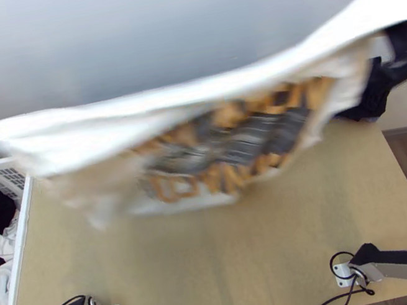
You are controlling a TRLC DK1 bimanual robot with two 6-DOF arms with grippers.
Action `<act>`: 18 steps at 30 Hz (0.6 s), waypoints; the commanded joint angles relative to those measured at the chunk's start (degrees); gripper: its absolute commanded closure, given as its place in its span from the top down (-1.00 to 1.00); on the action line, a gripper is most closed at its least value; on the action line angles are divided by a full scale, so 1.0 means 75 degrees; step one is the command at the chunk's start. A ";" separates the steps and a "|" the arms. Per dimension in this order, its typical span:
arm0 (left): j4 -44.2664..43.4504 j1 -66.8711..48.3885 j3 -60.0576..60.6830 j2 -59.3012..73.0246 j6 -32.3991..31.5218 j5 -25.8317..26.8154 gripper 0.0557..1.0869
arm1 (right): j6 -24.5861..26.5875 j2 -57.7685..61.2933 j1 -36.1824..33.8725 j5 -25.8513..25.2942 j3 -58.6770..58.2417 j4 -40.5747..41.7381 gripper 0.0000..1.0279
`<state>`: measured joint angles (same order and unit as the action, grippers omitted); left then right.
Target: Fold the t-shirt
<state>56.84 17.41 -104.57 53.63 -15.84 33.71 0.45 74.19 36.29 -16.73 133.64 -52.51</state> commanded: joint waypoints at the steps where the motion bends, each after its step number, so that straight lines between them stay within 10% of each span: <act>1: 0.0097 -0.1876 0.0162 -0.1080 -0.1076 0.0356 0.43 | 0.0116 -0.0564 -0.0105 0.0086 -0.0194 -0.0018 -0.95; 18: 0.0226 -0.1970 0.2517 -0.2041 -0.1100 0.0567 0.55 | 0.0116 -0.0482 0.0282 0.0098 -0.0604 -0.0030 -0.95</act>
<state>58.83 3.44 -94.28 41.10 -25.89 37.19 1.76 70.15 37.69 -16.10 130.13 -52.77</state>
